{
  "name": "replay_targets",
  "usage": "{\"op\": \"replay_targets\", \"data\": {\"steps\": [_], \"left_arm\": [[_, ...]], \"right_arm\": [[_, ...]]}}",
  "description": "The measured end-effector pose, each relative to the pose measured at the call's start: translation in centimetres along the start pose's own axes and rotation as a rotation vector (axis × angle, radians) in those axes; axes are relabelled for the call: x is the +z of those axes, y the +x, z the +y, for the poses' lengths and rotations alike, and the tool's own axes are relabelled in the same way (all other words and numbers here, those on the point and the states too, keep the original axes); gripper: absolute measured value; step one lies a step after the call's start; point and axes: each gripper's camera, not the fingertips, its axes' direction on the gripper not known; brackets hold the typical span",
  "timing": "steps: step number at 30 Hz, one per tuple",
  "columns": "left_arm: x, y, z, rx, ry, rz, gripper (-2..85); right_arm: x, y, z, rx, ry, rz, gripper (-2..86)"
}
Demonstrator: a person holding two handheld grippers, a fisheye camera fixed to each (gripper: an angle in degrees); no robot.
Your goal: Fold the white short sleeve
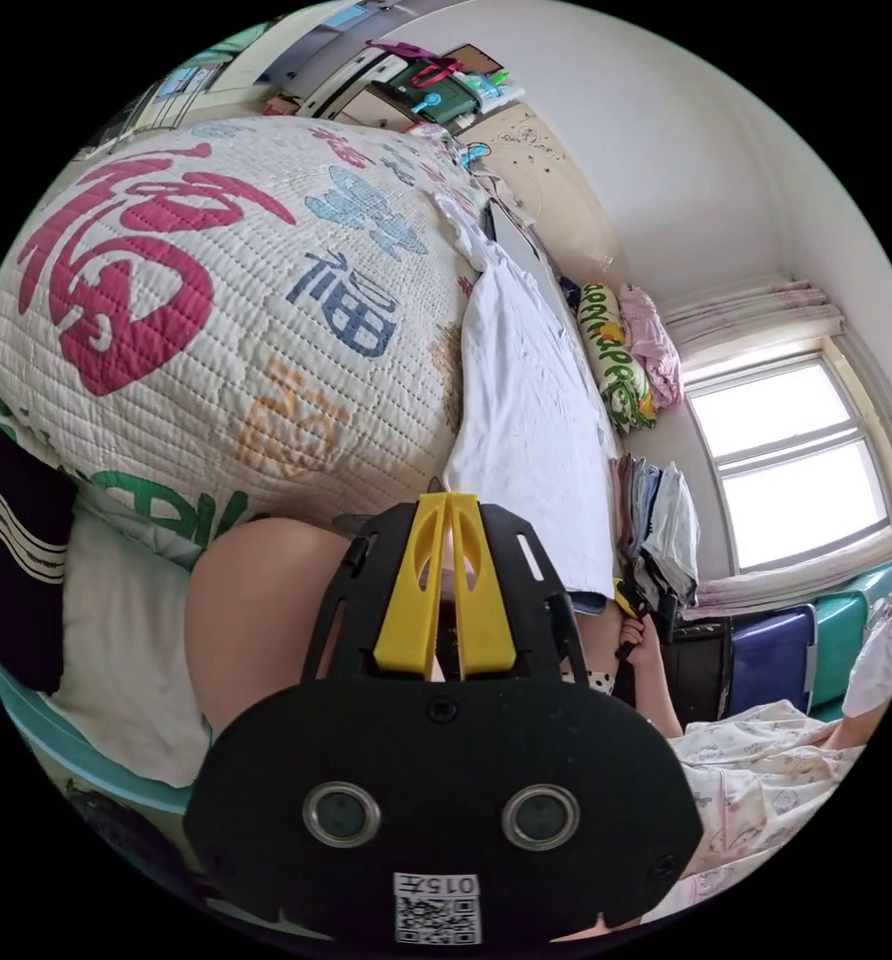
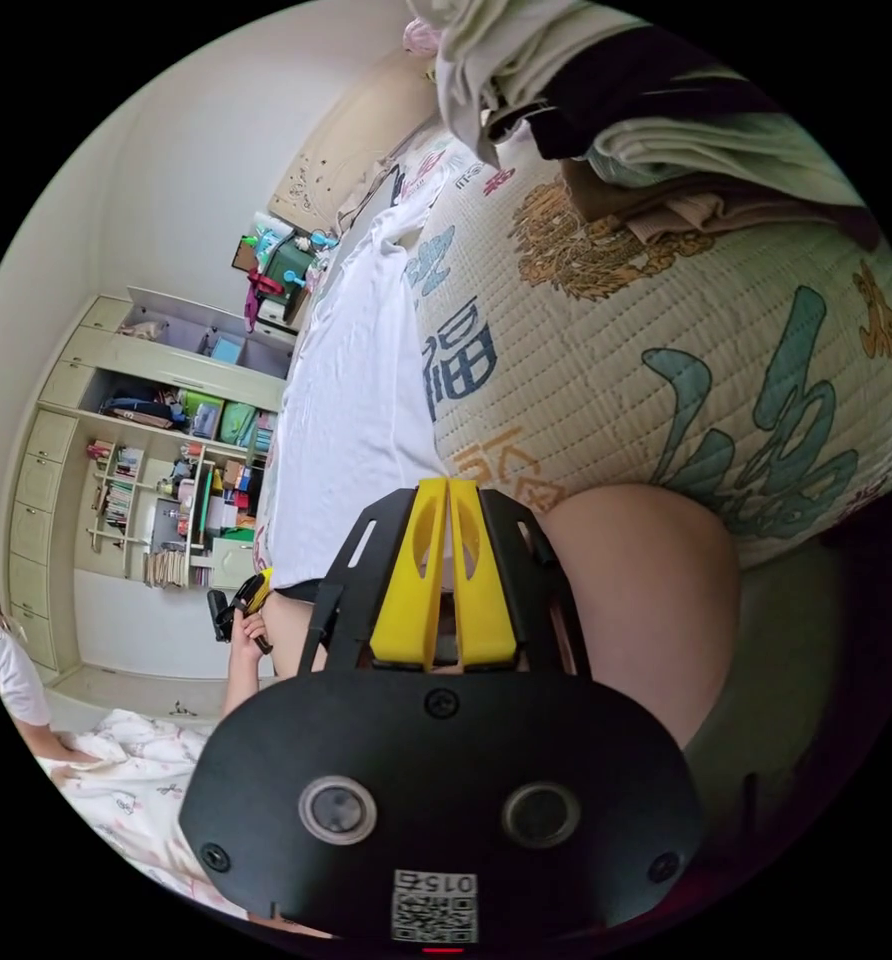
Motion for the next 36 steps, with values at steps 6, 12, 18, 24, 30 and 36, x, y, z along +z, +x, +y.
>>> {"op": "replay_targets", "data": {"steps": [6, 12, 18, 24, 30, 36], "left_arm": [[-1.3, 2.7, 0.6, 0.043, 0.076, -0.046, -0.7], [-2.6, 5.0, 1.4, 0.029, 0.121, -0.121, -0.5], [-1.4, 7.3, -0.6, 0.015, 0.02, -0.185, -0.6], [-0.5, 10.9, -2.0, 0.04, -0.017, -0.303, -0.6], [-0.4, 13.6, -2.6, 0.067, -0.028, -0.371, -0.5], [-1.0, 15.4, -2.5, 0.092, -0.006, -0.404, -0.5]], "right_arm": [[-0.2, 1.3, 1.0, 0.016, 0.048, -0.051, -0.6], [0.0, 2.4, 2.9, 0.002, 0.084, -0.065, -0.6], [4.3, 1.2, 2.5, -0.022, -0.007, 0.124, -0.5], [8.3, 0.2, 2.9, -0.078, -0.034, 0.268, -0.5], [11.4, 0.4, 4.0, -0.102, -0.023, 0.319, -0.4], [14.5, 0.7, 5.1, -0.119, -0.006, 0.373, -0.4]]}}
